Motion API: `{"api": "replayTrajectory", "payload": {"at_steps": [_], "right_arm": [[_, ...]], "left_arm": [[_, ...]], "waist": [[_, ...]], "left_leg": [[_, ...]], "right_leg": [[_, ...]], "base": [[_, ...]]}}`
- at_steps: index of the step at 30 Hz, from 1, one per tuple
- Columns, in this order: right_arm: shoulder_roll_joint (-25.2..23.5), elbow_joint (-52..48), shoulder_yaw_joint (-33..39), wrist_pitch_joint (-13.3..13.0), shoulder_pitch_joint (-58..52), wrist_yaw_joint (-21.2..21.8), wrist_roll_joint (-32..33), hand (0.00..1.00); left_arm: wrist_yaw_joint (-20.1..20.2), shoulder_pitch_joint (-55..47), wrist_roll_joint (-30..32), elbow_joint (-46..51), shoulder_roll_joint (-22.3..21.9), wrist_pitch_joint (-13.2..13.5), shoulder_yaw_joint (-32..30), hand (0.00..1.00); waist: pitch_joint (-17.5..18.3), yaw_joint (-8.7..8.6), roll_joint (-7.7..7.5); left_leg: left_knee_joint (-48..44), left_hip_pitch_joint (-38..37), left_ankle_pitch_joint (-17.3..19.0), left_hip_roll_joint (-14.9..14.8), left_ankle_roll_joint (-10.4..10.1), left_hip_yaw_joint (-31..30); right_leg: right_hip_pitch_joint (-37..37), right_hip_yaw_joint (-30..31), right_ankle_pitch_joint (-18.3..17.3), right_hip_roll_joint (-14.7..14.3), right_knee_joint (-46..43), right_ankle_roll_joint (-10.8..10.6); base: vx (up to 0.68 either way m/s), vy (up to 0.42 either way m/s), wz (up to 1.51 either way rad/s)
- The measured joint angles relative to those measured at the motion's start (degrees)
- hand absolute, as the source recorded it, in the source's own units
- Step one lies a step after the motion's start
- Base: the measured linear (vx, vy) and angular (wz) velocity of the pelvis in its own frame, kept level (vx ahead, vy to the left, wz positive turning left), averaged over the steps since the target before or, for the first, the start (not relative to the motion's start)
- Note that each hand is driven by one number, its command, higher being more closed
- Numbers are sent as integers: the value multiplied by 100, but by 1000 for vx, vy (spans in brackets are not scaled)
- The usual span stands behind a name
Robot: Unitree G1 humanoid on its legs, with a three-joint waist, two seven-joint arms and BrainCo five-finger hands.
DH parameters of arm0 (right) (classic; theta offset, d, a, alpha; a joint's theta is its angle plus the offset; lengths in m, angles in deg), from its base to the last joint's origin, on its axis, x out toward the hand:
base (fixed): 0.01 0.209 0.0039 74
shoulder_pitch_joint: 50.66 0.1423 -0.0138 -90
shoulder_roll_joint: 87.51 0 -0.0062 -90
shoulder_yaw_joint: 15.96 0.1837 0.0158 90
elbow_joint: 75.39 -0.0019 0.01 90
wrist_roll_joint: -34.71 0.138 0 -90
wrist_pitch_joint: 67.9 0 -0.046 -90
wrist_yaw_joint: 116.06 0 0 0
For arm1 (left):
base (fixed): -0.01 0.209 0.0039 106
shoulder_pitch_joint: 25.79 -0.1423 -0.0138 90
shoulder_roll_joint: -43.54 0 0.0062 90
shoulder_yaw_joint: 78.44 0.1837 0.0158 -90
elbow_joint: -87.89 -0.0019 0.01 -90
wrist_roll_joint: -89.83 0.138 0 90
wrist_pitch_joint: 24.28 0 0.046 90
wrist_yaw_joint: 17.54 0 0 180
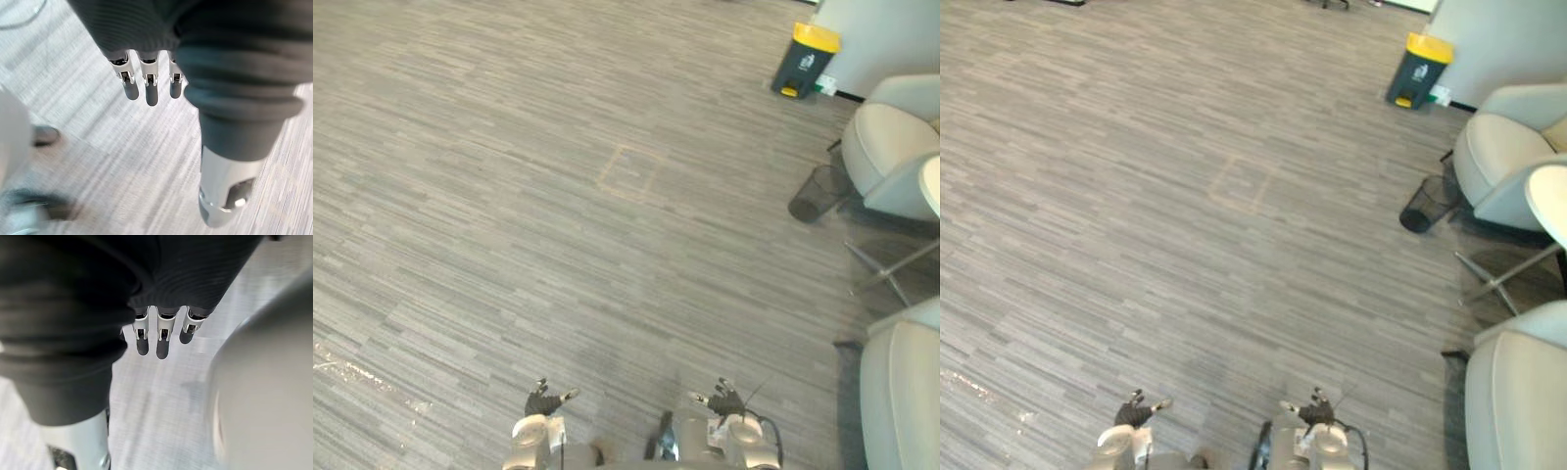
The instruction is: Organize the slippers on the shoe rack
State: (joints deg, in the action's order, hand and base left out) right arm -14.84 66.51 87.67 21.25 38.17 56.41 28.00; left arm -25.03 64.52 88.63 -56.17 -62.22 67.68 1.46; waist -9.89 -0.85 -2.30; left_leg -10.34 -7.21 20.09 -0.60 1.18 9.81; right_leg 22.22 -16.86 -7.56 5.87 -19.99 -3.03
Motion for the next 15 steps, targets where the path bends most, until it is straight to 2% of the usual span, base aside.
{"api": "replayTrajectory", "payload": {"at_steps": [1, 2, 3, 4, 5, 6, 7, 8, 9, 10, 11, 12, 13, 15], "right_arm": [[31, 91, 188, -8, 27, 9, 35, 0], [61, 128, 207, 3, 67, 8, 28, 0], [84, 165, 235, 32, 157, 2, 1, 0], [108, 44, 483, 14, 179, 11, 46, 0], [152, -53, 514, 3, 179, 19, 16, 0], [107, -126, 357, 20, 53, 5, -7, 0], [169, -133, 196, 57, 9, 24, -43, 0], [189, -158, 171, 75, 17, 26, -41, 0], [157, -162, 135, 78, 23, 20, -31, 0], [108, -141, 128, 104, 22, 6, 1, 0], [21, -118, 53, 143, 12, -5, 9, 0], [-13, -121, 18, 146, 12, -10, 10, 0], [-78, -120, -68, 155, -8, -21, 15, 0], [-135, -120, -110, 157, 6, -26, 20, 0]], "left_arm": [[3, 28, 18, -110, -7, 2, -2, 0], [6, 18, 54, -184, -33, 2, -20, 0], [29, 51, 118, -210, -58, 9, -44, 0], [33, 101, 135, -208, -188, -1, -21, 0], [29, 75, 166, -196, -290, -6, -41, 0], [29, -106, 215, -128, -267, -6, -106, 0], [55, -115, 236, -32, -368, -13, -161, 0], [46, -178, 240, 110, -368, -15, -329, 0], [25, -212, 241, 171, -358, -15, -428, 0], [8, -239, 232, 227, -323, -16, -471, 0], [4, -282, 213, 335, -251, -16, -467, 0], [0, -310, 210, 395, -238, -16, -463, 0], [7, -384, 205, 595, -227, 8, -444, 0], [3, -373, 163, 734, -224, 23, -443, 0]], "waist": [[37, -107, 68], [125, -120, 163], [92, -16, 287], [-43, -84, 298], [-35, -146, 339], [112, -198, 342], [157, -180, 609], [132, -111, 711], [107, -37, 716], [80, 61, 714], [-15, 124, 533], [-31, 143, 471], [-35, 179, 345], [-13, 267, 285]], "left_leg": [[260, -285, 29, -56, -71, -255], [420, -413, 19, -204, -122, -335], [449, -453, -178, -291, -339, -497], [387, -702, -480, -184, -409, -811], [145, -760, -512, -189, -416, -875], [-877, -416, -401, -202, -586, -914], [-2683, 306, -697, -535, -864, -795], [-3781, 771, -1506, -830, -1039, -618], [-4333, 1005, -1596, -1038, -1016, -515], [-5047, 1327, -1298, -1294, -740, -257], [-5392, 1703, -933, -1422, -615, 3], [-5363, 1849, -812, -1454, -583, 129], [-5140, 2215, -574, -1505, -511, 405], [-4270, 2731, -399, -1462, -416, 758]], "right_leg": [[30, 129, 982, -123, 305, 188], [-44, 150, 941, -263, 317, 569], [21, 127, 641, -191, -97, 611], [243, 67, 182, 93, -1308, 733], [408, -32, -130, 161, -1800, 652], [25, -146, -180, 125, -1114, 672], [-385, -294, -437, -143, -874, 715], [-708, -259, -550, -407, -595, 749], [-915, -178, -603, -538, -459, 802], [-1274, -56, -699, -701, -263, 847], [-1848, 80, -798, -735, 40, 815], [-2053, 148, -800, -732, 191, 814], [-2452, 268, -795, -706, 541, 805], [-2950, 445, -767, -609, 988, 756]], "base": [[649, -163, 71], [719, -140, 54], [724, -146, 46], [683, -158, 52], [595, -219, 84], [557, -267, 60], [723, -276, 25], [642, -200, -32], [679, -97, -63], [761, -62, -59], [629, -46, -47], [587, -35, -43], [480, 5, -53], [681, 80, -59]]}}
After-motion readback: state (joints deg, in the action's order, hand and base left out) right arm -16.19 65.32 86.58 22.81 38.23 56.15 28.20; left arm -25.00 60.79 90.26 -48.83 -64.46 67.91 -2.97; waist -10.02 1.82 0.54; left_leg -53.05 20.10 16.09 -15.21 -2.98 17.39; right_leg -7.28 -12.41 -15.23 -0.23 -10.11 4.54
